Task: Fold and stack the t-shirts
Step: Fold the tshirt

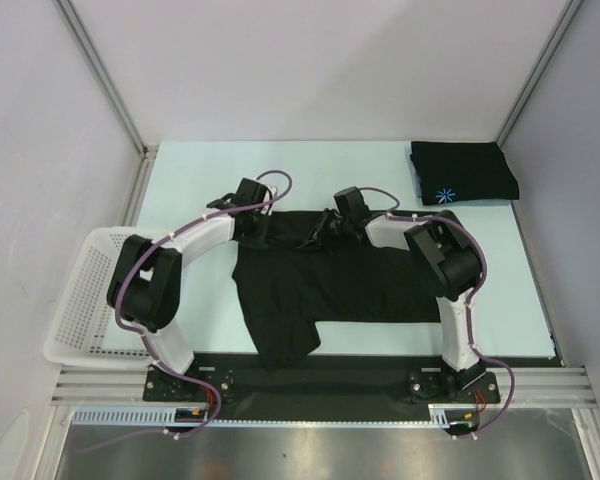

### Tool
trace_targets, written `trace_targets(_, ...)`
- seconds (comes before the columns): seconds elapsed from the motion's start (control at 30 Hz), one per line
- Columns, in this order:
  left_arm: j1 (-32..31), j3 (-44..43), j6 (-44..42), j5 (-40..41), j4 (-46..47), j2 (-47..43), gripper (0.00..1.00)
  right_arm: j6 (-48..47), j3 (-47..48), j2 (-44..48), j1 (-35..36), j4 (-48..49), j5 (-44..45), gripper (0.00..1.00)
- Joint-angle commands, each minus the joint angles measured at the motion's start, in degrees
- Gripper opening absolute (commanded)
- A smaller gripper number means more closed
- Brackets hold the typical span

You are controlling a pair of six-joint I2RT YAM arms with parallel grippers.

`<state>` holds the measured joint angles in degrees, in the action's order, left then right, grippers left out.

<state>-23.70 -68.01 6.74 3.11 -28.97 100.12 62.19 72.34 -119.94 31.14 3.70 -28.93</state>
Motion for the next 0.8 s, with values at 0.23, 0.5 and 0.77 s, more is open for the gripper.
trace_targets(0.23,-2.2,7.2,3.1,-4.3,1.7,-6.0,0.21,-7.8,-1.7,2.6,-2.6,-6.3,-7.7,0.00)
trace_targets(0.5,-3.6,10.5,4.9,-6.4,1.9,-8.3,0.22,-11.6,-1.9,2.4,-4.2,-9.3,-12.6,0.00)
trace_targets(0.77,0.0,14.2,5.8,-4.9,-3.5,-19.7,0.55,-32.0,3.0,3.4,-6.1,-31.6,-18.1,0.53)
